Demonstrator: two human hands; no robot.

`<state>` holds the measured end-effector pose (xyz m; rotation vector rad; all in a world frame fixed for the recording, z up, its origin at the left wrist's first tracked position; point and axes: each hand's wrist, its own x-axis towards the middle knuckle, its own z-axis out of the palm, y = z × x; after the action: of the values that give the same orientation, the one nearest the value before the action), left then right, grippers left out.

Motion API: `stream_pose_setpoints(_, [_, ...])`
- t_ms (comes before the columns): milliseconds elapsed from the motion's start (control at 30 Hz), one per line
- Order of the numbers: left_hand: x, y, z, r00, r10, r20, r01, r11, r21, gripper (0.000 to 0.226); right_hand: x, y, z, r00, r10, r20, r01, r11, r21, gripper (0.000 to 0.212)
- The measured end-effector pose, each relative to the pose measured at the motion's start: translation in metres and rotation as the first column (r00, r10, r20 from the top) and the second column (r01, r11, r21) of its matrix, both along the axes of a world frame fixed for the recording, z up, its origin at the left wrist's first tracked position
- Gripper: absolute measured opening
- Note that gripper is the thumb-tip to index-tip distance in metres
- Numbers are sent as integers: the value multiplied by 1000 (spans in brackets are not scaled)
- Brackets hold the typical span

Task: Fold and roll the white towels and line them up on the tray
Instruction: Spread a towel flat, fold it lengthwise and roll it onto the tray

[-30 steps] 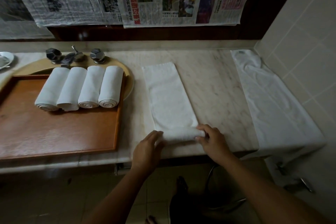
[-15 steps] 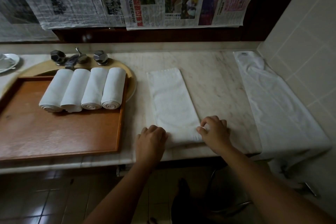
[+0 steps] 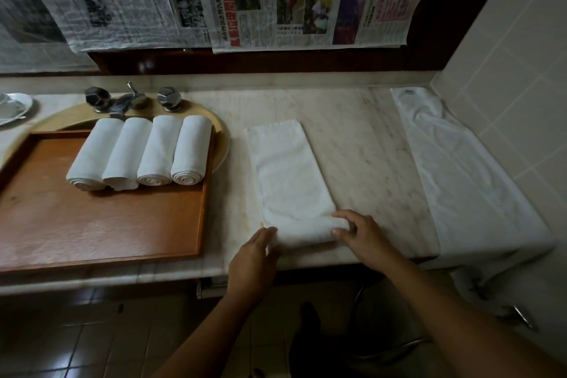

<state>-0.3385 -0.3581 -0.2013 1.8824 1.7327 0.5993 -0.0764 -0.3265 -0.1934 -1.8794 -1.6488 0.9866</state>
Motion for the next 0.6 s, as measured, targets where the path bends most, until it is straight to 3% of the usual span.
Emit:
stream_pose_setpoints(133, [-10, 16, 8, 997, 7, 76, 7, 981, -192, 46, -4, 16, 17, 999, -11, -40, 8, 997, -77, 27])
stream_pose_setpoints(233, [-14, 23, 15, 996, -63, -60, 53, 985, -163, 53, -11, 26, 21, 997, -32, 71, 38, 994, -98, 25])
stream_pose_setpoints(300, [-12, 26, 17, 992, -24, -127, 2, 985, -171, 42, -15, 32, 21, 981, -52, 189, 72, 992, -104, 27])
stream_pose_setpoints(367, [-10, 29, 20, 990, 77, -116, -85, 994, -70, 30, -18, 37, 25, 947, -72, 312, 110, 988, -106, 33])
stream_pose_setpoints(433, [-6, 30, 20, 990, 97, -102, -87, 992, 94, 21, -19, 37, 28, 904, -94, 418, 103, 995, 2, 34])
stream_pose_setpoints(533, [-6, 26, 8, 974, 8, -228, 56, 961, 271, 4, -23, 24, 17, 847, -59, 529, -129, 941, 312, 25])
stream_pose_setpoints(600, [-9, 20, 0, 948, -34, -316, 148, 926, 346, 8, -23, 8, 4, 855, -31, 518, -209, 893, 399, 30])
